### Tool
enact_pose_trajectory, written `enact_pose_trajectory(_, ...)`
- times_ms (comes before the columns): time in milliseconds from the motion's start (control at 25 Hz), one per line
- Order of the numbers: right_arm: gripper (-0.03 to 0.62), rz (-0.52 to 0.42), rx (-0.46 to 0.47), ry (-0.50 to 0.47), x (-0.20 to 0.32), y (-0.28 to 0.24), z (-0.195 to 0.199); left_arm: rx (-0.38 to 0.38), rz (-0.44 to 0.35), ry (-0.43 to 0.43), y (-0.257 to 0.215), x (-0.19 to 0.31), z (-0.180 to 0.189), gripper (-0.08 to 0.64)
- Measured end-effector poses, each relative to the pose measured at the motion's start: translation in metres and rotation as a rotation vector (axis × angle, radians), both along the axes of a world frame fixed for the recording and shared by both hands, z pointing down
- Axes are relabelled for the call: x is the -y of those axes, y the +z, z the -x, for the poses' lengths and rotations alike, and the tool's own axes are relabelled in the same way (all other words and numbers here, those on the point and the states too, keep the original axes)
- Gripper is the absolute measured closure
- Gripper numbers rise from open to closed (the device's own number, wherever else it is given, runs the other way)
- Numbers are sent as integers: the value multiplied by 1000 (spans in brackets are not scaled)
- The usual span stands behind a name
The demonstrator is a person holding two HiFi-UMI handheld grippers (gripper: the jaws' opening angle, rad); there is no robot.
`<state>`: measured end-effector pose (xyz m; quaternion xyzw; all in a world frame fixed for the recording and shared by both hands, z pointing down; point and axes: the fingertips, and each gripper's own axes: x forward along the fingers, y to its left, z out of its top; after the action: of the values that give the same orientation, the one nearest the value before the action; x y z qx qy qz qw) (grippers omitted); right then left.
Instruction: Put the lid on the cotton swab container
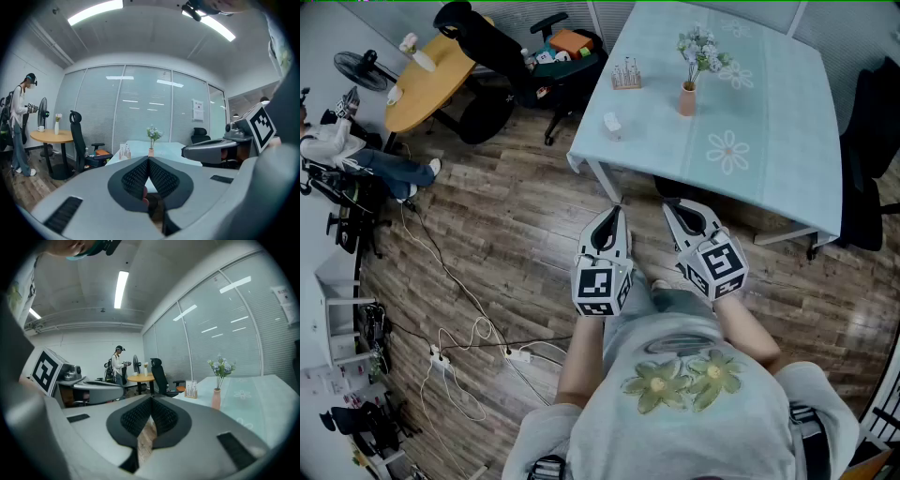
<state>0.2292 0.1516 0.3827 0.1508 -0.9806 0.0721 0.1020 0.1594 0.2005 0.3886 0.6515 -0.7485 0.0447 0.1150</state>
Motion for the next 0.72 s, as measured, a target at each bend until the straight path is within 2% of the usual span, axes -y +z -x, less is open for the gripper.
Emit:
enact_pose_trajectory(400, 594, 13, -10, 34, 49, 9, 50, -8, 17, 40, 8, 51, 54, 560)
enact_pose_trajectory(720, 594, -3, -26, 72, 106, 1, 98, -10, -6, 60, -3, 105, 118, 558)
